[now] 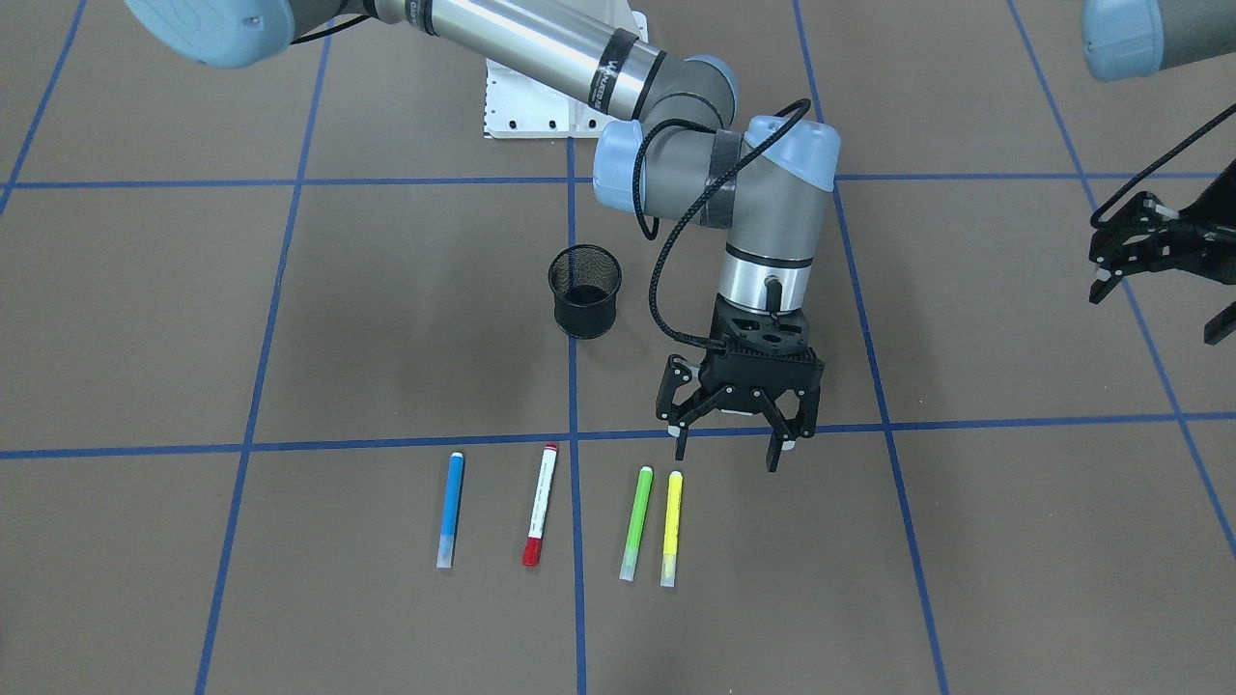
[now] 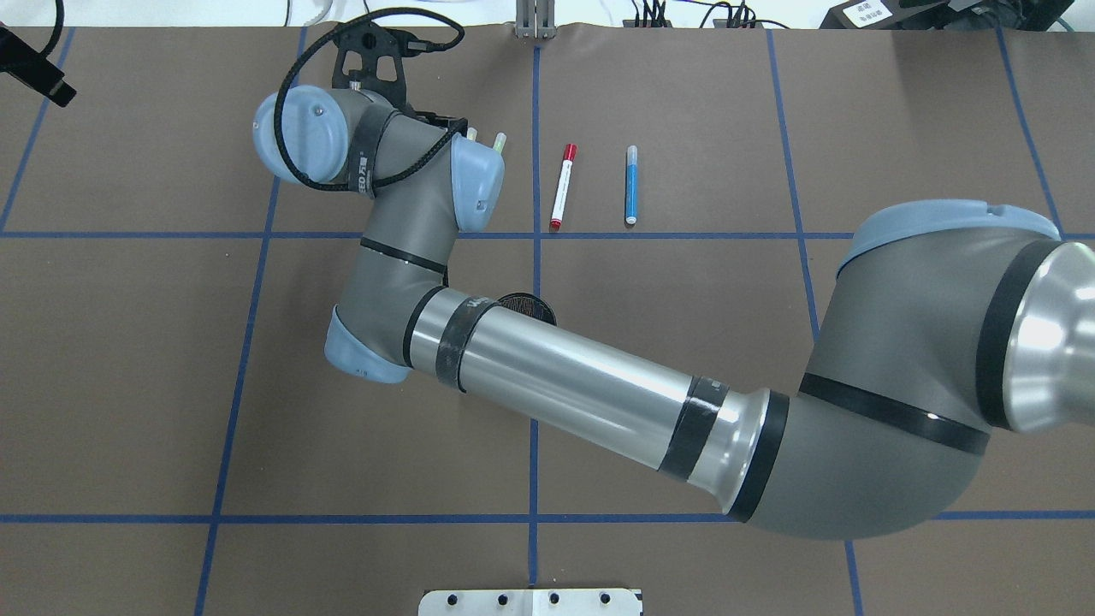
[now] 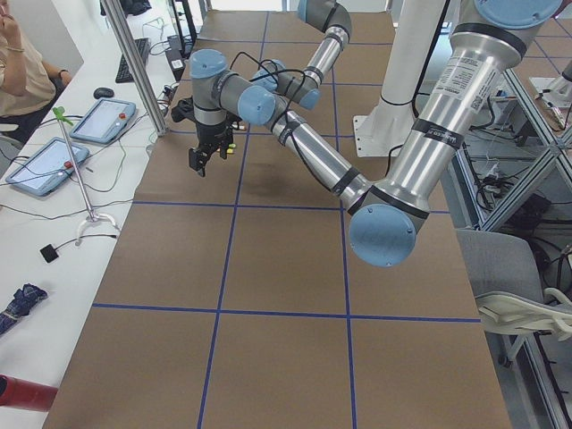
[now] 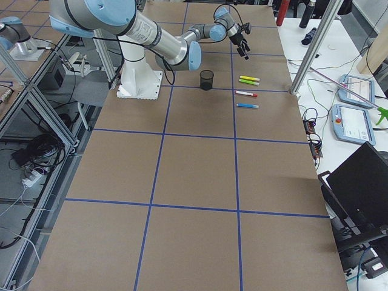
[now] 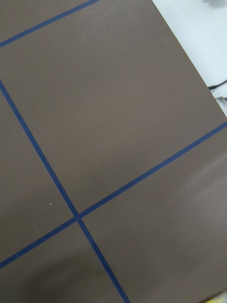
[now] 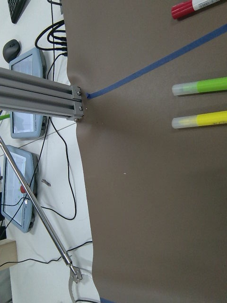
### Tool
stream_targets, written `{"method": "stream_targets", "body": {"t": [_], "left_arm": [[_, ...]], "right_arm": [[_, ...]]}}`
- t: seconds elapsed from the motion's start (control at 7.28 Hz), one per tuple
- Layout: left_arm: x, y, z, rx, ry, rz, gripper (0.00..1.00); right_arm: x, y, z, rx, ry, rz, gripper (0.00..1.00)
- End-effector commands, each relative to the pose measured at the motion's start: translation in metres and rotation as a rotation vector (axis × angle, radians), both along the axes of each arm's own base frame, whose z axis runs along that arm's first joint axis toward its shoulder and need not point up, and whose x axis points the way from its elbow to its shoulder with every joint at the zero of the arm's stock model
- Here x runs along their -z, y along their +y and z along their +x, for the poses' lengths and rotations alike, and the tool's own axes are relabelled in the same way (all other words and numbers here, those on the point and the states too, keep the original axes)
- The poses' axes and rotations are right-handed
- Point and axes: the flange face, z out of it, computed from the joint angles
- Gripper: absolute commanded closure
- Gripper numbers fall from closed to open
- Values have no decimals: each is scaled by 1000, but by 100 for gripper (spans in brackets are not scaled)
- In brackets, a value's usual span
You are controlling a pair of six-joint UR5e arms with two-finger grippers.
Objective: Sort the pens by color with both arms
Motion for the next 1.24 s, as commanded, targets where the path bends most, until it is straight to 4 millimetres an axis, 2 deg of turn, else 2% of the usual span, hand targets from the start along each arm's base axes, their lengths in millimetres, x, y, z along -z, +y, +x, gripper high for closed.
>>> {"method": "stream_targets", "body": {"t": [0.0,0.14,0.27,0.41,0.55,0.69,0.82,0.96,1.1], "left_arm": [[-17,2,-28,42,-3,-34,0],[-26,4,-35,53,-8,-48,0],[-43,9,-49,75,-16,-75,0],[-80,18,-59,88,-29,-124,0],[-87,21,-70,106,-29,-116,0],[-89,20,-79,131,-22,-135,0],[-110,13,-107,181,-24,-185,0],[-136,7,-126,208,-9,-250,0],[-162,1,-139,217,14,-293,0]], "right_arm": [[1,-42,93,149,33,-66,0],[-13,-60,145,223,13,-104,0],[-17,-83,193,298,-3,-148,0],[-30,-97,243,371,8,-165,0],[-62,-99,295,439,22,-156,0],[-104,-105,354,481,37,-129,0],[-155,-106,412,546,52,-97,0],[-206,-100,473,609,72,-55,0],[-250,-93,525,637,80,-43,0]]}}
